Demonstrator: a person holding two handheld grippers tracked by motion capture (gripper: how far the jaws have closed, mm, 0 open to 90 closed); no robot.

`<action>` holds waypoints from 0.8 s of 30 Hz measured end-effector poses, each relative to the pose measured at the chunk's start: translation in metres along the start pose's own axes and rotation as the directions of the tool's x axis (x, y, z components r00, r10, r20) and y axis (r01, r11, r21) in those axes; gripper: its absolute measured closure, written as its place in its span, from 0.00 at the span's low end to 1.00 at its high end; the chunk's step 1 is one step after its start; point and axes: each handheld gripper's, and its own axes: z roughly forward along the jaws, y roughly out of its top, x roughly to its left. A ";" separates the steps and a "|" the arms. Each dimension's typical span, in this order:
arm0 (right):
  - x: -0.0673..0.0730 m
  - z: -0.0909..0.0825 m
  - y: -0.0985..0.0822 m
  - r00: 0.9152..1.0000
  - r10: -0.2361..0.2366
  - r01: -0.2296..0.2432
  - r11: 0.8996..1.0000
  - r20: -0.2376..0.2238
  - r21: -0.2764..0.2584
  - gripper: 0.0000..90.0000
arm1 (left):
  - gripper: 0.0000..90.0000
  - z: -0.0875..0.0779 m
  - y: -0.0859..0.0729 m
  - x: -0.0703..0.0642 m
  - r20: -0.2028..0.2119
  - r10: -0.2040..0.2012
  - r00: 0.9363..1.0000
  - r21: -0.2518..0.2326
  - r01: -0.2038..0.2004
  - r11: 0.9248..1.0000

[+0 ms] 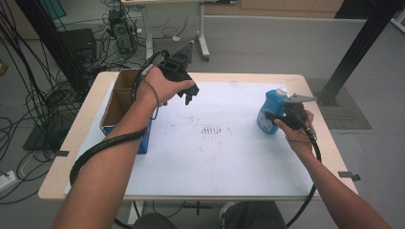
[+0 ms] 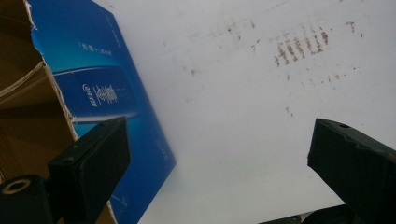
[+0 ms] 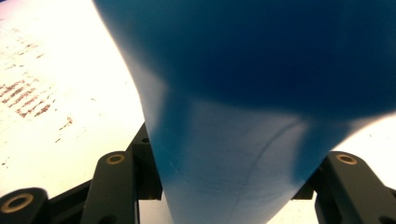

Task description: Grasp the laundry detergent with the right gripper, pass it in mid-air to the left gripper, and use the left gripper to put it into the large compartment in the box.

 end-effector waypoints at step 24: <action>-0.008 0.003 0.038 0.994 0.023 -0.010 0.993 -0.109 0.115 0.50 | 0.07 -0.029 0.010 0.023 0.016 0.183 0.983 -0.040 -0.182 0.983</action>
